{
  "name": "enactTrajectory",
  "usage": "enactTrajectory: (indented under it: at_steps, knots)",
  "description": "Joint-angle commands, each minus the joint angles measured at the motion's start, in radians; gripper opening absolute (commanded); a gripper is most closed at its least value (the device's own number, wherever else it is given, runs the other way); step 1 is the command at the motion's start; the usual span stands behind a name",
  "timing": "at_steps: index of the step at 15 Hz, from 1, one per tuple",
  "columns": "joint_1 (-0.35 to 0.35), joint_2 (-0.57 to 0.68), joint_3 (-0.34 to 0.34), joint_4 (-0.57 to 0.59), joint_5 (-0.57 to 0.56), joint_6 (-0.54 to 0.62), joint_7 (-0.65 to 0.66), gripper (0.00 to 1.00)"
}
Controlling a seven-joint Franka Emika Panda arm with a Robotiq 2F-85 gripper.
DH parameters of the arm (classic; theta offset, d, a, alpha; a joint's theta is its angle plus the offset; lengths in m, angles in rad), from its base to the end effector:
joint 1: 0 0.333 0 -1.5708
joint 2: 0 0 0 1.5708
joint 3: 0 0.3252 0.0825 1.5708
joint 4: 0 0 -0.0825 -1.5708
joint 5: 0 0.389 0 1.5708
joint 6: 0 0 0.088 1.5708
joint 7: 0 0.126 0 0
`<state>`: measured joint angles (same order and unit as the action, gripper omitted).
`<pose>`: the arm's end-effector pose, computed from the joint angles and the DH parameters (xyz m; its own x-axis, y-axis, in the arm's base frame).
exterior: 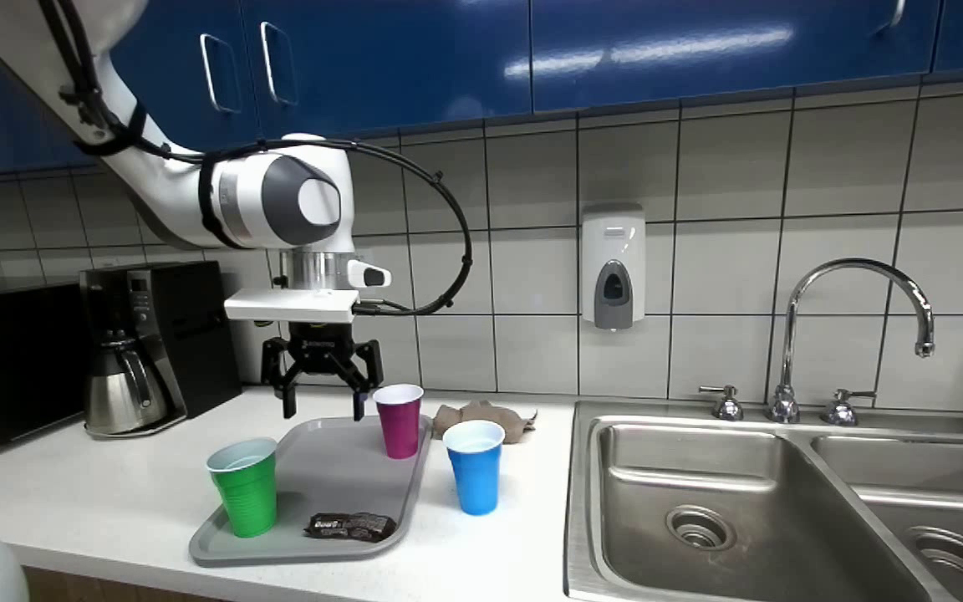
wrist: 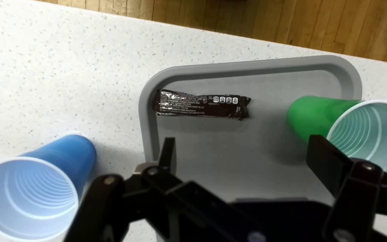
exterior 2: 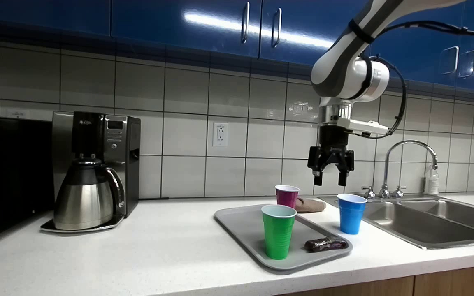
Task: Put the blue cup on the grey tray
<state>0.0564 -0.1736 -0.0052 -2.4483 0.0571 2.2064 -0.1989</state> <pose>0.4535 0.0261 0.3470 0.9750 0.2144 -0.0589 0.2111 -0.9758 -0.0572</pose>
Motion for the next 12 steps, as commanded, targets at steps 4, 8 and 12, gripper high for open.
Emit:
enactTrajectory:
  at_steps: [4, 8, 12]
  knots:
    - [-0.039, 0.11, -0.008, 0.092, -0.034, 0.047, 0.106, 1.0]
    - [-0.051, 0.163, -0.016, 0.143, -0.057, 0.075, 0.157, 1.0]
    - [-0.058, 0.208, -0.022, 0.193, -0.094, 0.08, 0.213, 1.0]
